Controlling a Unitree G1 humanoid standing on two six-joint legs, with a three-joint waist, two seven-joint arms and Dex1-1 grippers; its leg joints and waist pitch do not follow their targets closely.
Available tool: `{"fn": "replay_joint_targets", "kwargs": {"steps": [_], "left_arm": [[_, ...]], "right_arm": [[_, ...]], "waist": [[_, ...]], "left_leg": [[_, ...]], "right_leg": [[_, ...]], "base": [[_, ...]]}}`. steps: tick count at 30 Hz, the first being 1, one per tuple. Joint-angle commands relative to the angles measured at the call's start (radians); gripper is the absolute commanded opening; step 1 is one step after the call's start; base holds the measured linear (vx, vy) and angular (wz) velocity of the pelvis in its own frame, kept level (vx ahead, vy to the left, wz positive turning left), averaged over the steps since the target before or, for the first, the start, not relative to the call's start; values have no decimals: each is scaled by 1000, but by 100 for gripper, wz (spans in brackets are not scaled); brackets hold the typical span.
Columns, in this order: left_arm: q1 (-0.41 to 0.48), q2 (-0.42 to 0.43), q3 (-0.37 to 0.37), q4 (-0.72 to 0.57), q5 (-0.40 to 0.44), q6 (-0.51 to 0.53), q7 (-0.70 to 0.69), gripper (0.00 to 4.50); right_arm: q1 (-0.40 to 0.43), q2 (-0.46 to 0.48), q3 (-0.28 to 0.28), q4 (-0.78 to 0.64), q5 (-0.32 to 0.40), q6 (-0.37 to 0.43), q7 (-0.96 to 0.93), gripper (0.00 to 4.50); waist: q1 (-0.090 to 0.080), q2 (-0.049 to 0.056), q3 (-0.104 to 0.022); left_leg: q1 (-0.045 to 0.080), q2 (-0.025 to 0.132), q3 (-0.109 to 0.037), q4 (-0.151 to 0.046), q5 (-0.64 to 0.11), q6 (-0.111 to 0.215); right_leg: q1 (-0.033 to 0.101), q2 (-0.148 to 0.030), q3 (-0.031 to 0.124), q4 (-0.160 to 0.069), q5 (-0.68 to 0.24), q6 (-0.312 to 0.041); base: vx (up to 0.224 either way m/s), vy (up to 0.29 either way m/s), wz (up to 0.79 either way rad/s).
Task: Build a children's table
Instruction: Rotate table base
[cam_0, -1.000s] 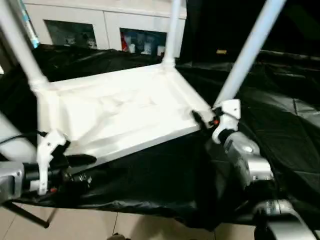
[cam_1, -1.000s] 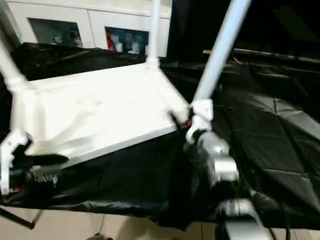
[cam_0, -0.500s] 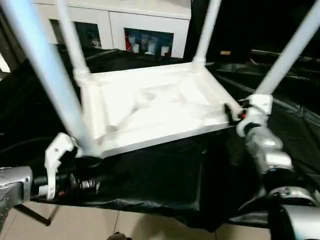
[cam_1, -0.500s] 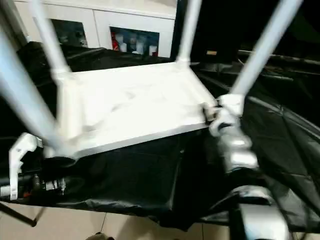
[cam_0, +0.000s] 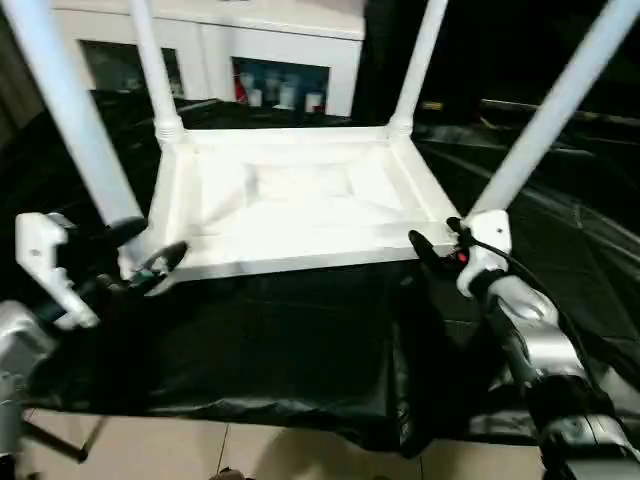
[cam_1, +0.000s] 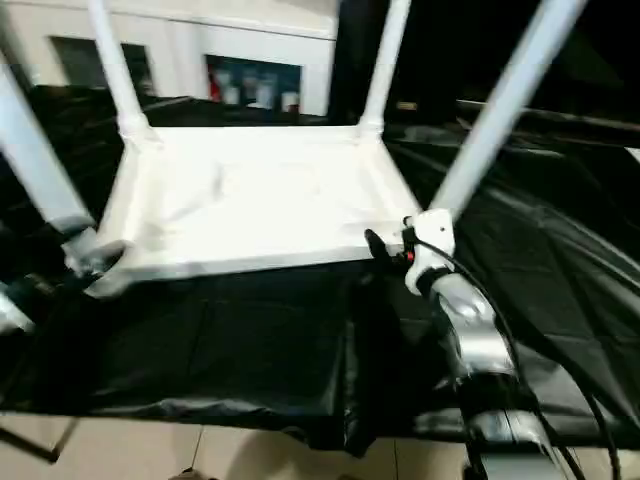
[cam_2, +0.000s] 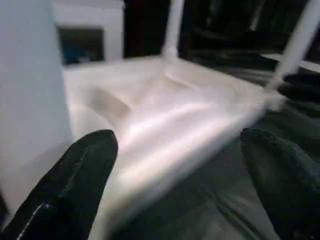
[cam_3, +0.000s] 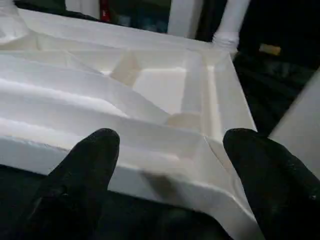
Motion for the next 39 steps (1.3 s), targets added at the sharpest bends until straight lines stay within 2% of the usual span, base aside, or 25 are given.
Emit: {"fn": "replay_joint_targets", "kwargs": {"steps": [1,3,4,5,7,8,9,10,11,12,15,16,18,19,20,21,23,24,25,26,27,31,34,37,39], "left_arm": [[38,38,-15,1,-10,37,-53,444],[60,62,-15,2,-13,62,-74,444],[97,107,-19,10,-14,82,-108,444],[107,119,-17,11,-15,90,-115,444],[141,173,10,30,-15,94,-137,444],[133,183,41,57,-14,72,-134,444],[125,185,60,78,-10,48,-129,444],[101,185,88,118,-1,0,-116,444],[90,188,100,135,-3,-9,-114,444],[78,193,112,154,-7,-16,-113,444],[35,206,118,200,-12,-42,-106,444],[-5,201,106,241,-3,-77,-92,444],[-56,195,87,293,12,-118,-77,444],[-172,170,49,410,45,-194,-76,444],[-172,170,49,410,45,-194,-76,444],[-222,153,34,443,48,-201,-85,444],[-315,128,1,508,75,-226,-68,444],[-315,128,1,508,75,-226,-68,444],[-345,125,-11,546,94,-248,-56,444],[-383,123,-31,600,121,-275,-47,444],[-391,122,-36,611,126,-279,-44,444],[-462,95,-53,693,128,-314,-47,444],[-483,69,-63,657,71,-242,-110,444],[-468,43,-110,534,-10,-112,-207,444],[-445,28,-170,412,-74,-26,-279,444]], "right_arm": [[28,-20,-13,-59,7,10,19,386],[41,-26,-13,-72,10,15,28,386],[60,-35,-12,-91,14,23,45,386],[64,-37,-11,-95,14,23,48,386],[90,-47,-4,-123,23,33,80,386],[104,-48,0,-140,33,39,103,386],[113,-48,3,-151,39,43,116,386],[128,-46,10,-169,47,49,134,386],[137,-45,16,-182,51,54,144,386],[148,-44,22,-196,54,60,156,386],[176,-39,36,-225,65,101,180,386],[183,-36,46,-218,51,104,176,386],[185,-32,52,-208,40,105,170,386],[183,-23,55,-201,35,121,160,386],[183,-23,55,-201,35,121,160,386],[180,-22,55,-196,30,128,154,386],[174,-17,53,-182,19,130,136,386],[174,-17,53,-182,19,130,136,386],[174,-16,54,-184,17,135,132,386],[176,-11,59,-189,15,139,130,386],[177,-10,61,-190,14,140,130,386],[188,3,79,-203,9,147,123,386],[188,9,86,-196,-6,148,123,386],[169,8,94,-162,-37,161,95,386],[133,10,79,-111,-54,179,44,386]], "waist": [[4,16,-57],[5,15,-55],[4,12,-52],[7,14,-51],[6,11,-47],[7,13,-46],[5,7,-45],[8,12,-45],[10,7,-46],[12,10,-46],[13,0,-45],[17,6,-46],[21,5,-51],[21,-3,-49],[27,0,-52],[29,-3,-52],[31,-4,-50],[34,-1,-55],[32,-5,-56],[35,5,-57],[32,-2,-59],[31,0,-60],[34,0,-58],[34,4,-58],[36,0,-58]], "left_leg": [[15,44,-22,-74,-224,9],[18,45,-22,-74,-238,13],[17,44,-21,-76,-251,14],[18,45,-23,-76,-260,14],[19,45,-24,-80,-294,12],[22,45,-24,-80,-305,10],[22,45,-24,-81,-311,10],[25,46,-27,-83,-322,5],[26,47,-26,-82,-324,4],[26,49,-28,-84,-324,-2],[27,49,-29,-86,-336,-5],[29,49,-30,-88,-333,-12],[30,49,-30,-87,-329,-23],[32,45,-28,-88,-333,-23],[42,44,-26,-84,-339,-28],[32,48,-30,-88,-322,-37],[36,51,-31,-90,-341,-53],[42,49,-29,-86,-346,-58],[31,49,-31,-88,-320,-56],[35,49,-31,-87,-316,-56],[33,47,-30,-85,-300,-51],[29,47,-28,-81,-263,-40],[32,52,-28,-83,-279,-49],[34,53,-26,-84,-281,-60],[33,54,-26,-84,-277,-64]], "right_leg": [[41,-60,54,-72,-163,-187],[38,-59,55,-74,-188,-185],[37,-58,55,-78,-213,-182],[36,-60,55,-78,-228,-178],[32,-59,55,-85,-298,-159],[30,-59,56,-88,-311,-156],[29,-59,56,-90,-323,-153],[27,-60,56,-93,-328,-152],[27,-60,56,-92,-322,-152],[28,-62,56,-88,-306,-158],[28,-64,56,-88,-309,-158],[27,-66,57,-89,-309,-156],[29,-67,57,-84,-276,-162],[26,-63,56,-91,-296,-148],[21,-65,57,-91,-298,-148],[31,-72,58,-84,-271,-155],[29,-72,56,-84,-285,-156],[28,-74,57,-84,-279,-160],[37,-76,57,-80,-246,-164],[35,-75,57,-80,-235,-164],[38,-73,56,-77,-210,-164],[42,-75,56,-74,-167,-187],[40,-78,54,-73,-185,-204],[38,-77,54,-69,-167,-225],[40,-81,55,-66,-167,-234]], "base": [[0,0,0],[0,0,0],[0,0,0],[0,0,0],[0,0,0],[0,0,0],[0,0,0],[0,0,0],[0,0,0],[0,0,0],[0,0,0],[0,0,0],[0,0,0],[0,0,0],[0,0,0],[0,0,0],[0,0,0],[0,0,0],[0,0,0],[0,0,0],[0,0,0],[0,0,0],[0,0,0],[0,0,0],[0,0,0]]}}
